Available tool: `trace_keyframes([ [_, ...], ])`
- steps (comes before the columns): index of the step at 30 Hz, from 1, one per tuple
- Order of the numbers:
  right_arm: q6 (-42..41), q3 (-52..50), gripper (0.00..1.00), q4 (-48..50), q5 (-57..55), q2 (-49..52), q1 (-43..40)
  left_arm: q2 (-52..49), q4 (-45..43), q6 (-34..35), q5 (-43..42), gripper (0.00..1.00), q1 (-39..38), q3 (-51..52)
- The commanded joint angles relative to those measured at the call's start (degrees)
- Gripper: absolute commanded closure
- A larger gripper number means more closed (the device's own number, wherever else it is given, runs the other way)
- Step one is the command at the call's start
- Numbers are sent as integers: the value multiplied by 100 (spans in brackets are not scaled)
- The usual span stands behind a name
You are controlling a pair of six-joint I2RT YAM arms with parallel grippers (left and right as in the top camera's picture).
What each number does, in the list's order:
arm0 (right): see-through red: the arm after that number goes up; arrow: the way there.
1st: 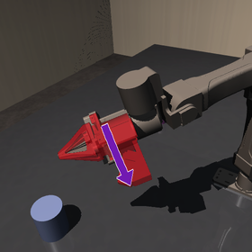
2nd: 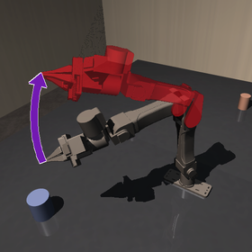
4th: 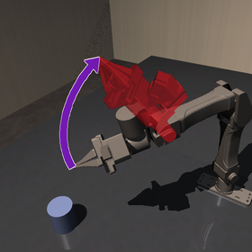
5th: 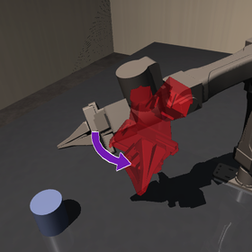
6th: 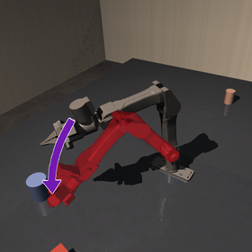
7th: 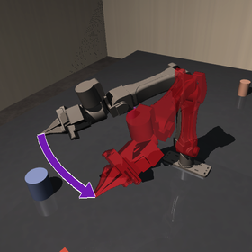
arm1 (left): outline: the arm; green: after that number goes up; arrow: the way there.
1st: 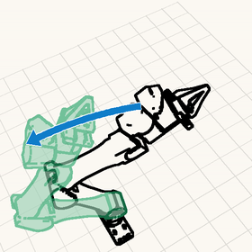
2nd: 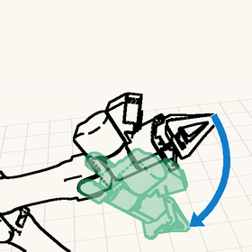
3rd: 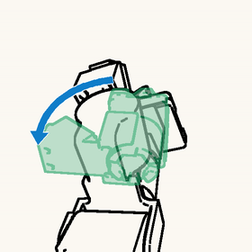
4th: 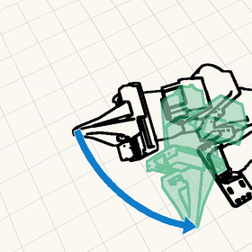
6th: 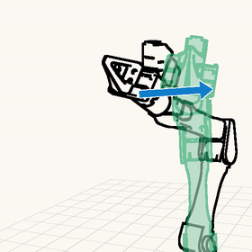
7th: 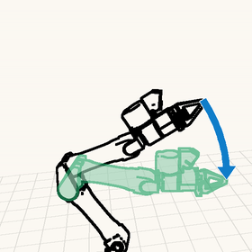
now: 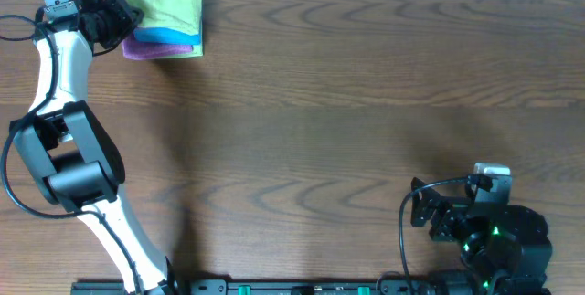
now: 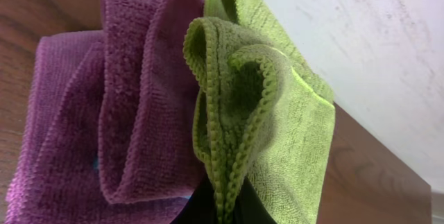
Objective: Fold the cloth
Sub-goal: 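Lower the green towel onto the pink and blue stack with the left gripper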
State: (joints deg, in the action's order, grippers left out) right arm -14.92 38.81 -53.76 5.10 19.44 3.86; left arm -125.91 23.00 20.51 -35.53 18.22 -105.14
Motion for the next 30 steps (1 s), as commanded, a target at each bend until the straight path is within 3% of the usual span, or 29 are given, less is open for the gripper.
trace_keyframes([
  [1,-90,-31,1,-2,-59,-26,-50,13,50,-131,166,94,66,-153],
  [4,-90,-31,1,-2,-59,-26,-50,13,55,-131,166,94,90,-153],
  [9,-90,-31,1,-2,-59,-26,-50,13,81,-131,162,86,131,-153],
  [13,-90,-31,1,-2,-59,-26,-50,13,120,-131,160,73,140,-153],
  [14,-90,-31,1,-2,-59,-26,-50,13,120,-131,160,65,140,-153],
  [18,-90,-31,1,-2,-59,-26,-50,13,120,-133,160,49,140,-153],
  [30,-90,-31,1,-2,-59,-26,-50,13,120,-221,164,46,192,-153],
])
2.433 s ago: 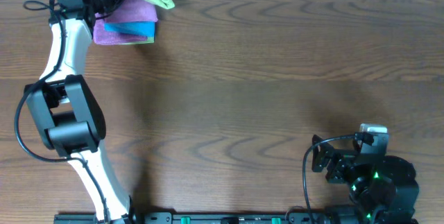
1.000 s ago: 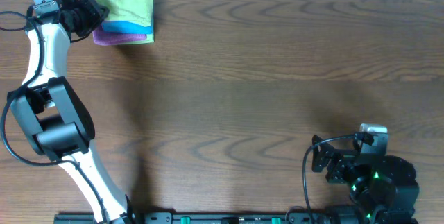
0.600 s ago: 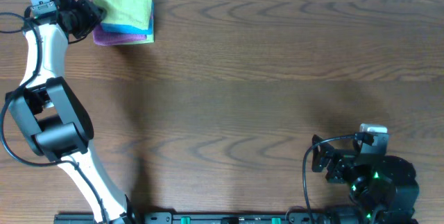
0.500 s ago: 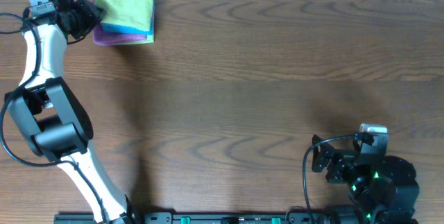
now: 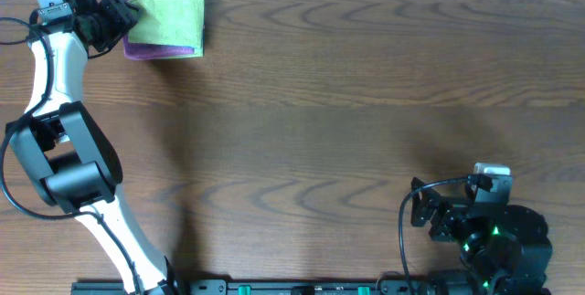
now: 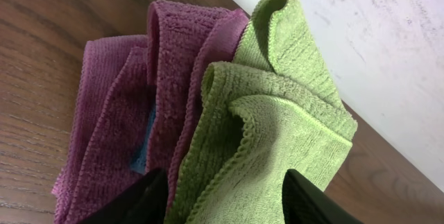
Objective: Fold the cloth
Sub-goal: 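Lower the green towel onto the pink and blue stack with the left gripper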
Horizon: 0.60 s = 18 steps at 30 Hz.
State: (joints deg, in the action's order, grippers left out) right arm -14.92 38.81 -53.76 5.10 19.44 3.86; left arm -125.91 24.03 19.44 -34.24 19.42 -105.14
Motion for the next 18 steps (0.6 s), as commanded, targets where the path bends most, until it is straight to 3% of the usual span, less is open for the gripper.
trace_keyframes([
  [1,-90,-31,1,-2,-59,-26,-50,13,17,-136,35,45,85,-153],
  [18,-90,-31,1,-2,-59,-26,-50,48,184,-262,11,41,323,-153],
])
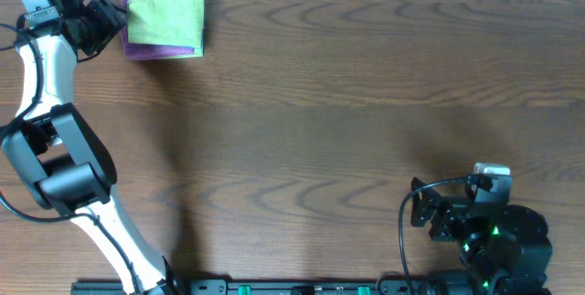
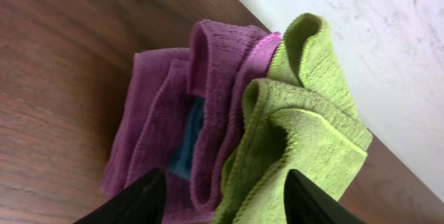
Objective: Fold the cloth
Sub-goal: 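Lower the green towel onto the pink and blue stack with the left gripper, then open the left gripper and release the towel on the stack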
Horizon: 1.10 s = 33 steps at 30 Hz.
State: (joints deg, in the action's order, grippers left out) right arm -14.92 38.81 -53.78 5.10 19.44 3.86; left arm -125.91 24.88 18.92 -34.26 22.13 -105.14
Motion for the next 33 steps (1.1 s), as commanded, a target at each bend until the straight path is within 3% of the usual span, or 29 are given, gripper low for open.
trace_keyframes([
  [1,-90,-31,1,0,-59,-26,-50,94,192,-308,15,40,52,-153],
  [6,-90,-31,1,0,-59,-26,-50,503,684,-822,39,33,46,-153],
  [19,-90,-31,1,0,-59,-26,-50,1836,1279,-916,35,20,-4,-153],
  [23,-90,-31,1,0,-59,-26,-50,2197,1657,-1222,107,5,-164,-153],
  [33,-90,-31,1,0,-59,-26,-50,2734,2677,-1585,1180,5,-929,-153],
])
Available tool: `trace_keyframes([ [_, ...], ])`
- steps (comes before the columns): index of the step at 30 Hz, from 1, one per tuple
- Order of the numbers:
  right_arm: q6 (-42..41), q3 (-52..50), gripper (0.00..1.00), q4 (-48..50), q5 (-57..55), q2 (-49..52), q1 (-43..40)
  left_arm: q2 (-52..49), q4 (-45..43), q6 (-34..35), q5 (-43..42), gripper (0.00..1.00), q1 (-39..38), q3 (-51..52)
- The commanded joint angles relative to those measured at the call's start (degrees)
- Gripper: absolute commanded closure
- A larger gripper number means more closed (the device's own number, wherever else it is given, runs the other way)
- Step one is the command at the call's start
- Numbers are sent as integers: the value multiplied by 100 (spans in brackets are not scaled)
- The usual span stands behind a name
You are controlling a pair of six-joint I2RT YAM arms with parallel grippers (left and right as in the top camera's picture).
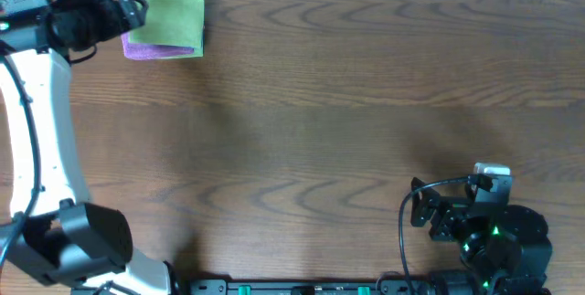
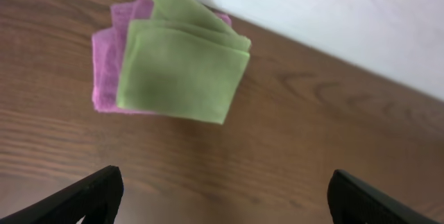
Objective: Fold the cloth
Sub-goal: 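Open the left gripper and release the towel on the stack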
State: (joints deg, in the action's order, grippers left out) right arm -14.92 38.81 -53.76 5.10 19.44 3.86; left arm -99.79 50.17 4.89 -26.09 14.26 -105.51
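A folded green cloth [image 1: 168, 16] lies flat on a purple cloth [image 1: 161, 51] at the table's far left corner. In the left wrist view the green cloth [image 2: 184, 71] is a neat rectangle covering most of the purple cloth [image 2: 104, 71]. My left gripper [image 1: 133, 6] hangs above the stack's left edge, apart from it. The left gripper [image 2: 223, 200] is open wide, with bare wood between its black fingertips [image 2: 94, 195]. My right gripper [image 1: 422, 213] is folded back at the near right edge, too small to read.
The wooden table's far edge runs just behind the stack, against a white wall [image 2: 333, 16]. The right arm's base [image 1: 498, 240] and cables sit at the front right. A rail [image 1: 274, 287] runs along the table's front edge.
My left gripper was low and close beside the stack's left side. Now it is higher and farther back, with its jaws spread wider. The stack has not moved.
At first my left gripper was shut on a fold of the green cloth, and a blue layer showed below it. Then it was open, and the green cloth lay flat over the stack. It then stood left of the stack, and now above it.
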Motion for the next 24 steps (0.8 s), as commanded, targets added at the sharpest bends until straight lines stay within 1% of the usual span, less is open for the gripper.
trace_keyframes([
  [1,-90,-31,1,-2,-59,-26,-50,136,258,-164,363,5,-199,-116],
  [4,-90,-31,1,-2,-59,-26,-50,155,557,-24,363,5,-350,-116],
  [7,-90,-31,1,-2,-59,-26,-50,155,623,7,328,5,-389,-116],
  [11,-90,-31,1,-2,-59,-26,-50,166,1117,7,-227,5,-367,-116],
  [16,-90,-31,1,-2,-59,-26,-50,173,1139,11,-706,5,-369,-116],
  [22,-90,-31,1,-2,-59,-26,-50,184,1132,17,-647,5,-376,-116],
  [24,-90,-31,1,-2,-59,-26,-50,302,1137,-186,-533,5,-387,-114],
])
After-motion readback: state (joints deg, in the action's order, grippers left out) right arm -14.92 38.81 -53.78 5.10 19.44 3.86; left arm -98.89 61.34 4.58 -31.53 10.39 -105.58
